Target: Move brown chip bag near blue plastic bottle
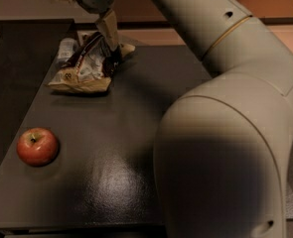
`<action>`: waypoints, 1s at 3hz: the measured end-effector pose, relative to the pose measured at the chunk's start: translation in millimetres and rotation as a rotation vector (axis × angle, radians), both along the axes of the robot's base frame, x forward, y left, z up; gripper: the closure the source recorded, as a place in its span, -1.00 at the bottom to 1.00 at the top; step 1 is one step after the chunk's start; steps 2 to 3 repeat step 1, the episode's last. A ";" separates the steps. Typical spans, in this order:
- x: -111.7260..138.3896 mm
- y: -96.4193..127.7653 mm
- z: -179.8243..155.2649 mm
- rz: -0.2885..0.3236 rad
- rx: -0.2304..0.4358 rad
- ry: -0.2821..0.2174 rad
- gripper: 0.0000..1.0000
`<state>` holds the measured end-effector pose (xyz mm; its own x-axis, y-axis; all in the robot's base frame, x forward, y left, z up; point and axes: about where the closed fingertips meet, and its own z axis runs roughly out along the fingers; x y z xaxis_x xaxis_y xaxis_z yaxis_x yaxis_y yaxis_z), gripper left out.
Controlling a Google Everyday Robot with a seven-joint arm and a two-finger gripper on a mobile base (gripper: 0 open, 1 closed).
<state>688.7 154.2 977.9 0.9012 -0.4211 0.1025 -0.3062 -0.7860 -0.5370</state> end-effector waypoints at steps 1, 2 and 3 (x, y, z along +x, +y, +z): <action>0.0 0.1 -0.1 0.000 0.000 0.000 -1.00; 0.0 0.1 -0.1 0.000 0.000 0.000 -1.00; 0.0 0.1 -0.1 0.000 0.000 0.000 -1.00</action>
Offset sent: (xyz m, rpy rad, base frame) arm 0.0000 0.0000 0.0000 0.0000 0.0000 0.0000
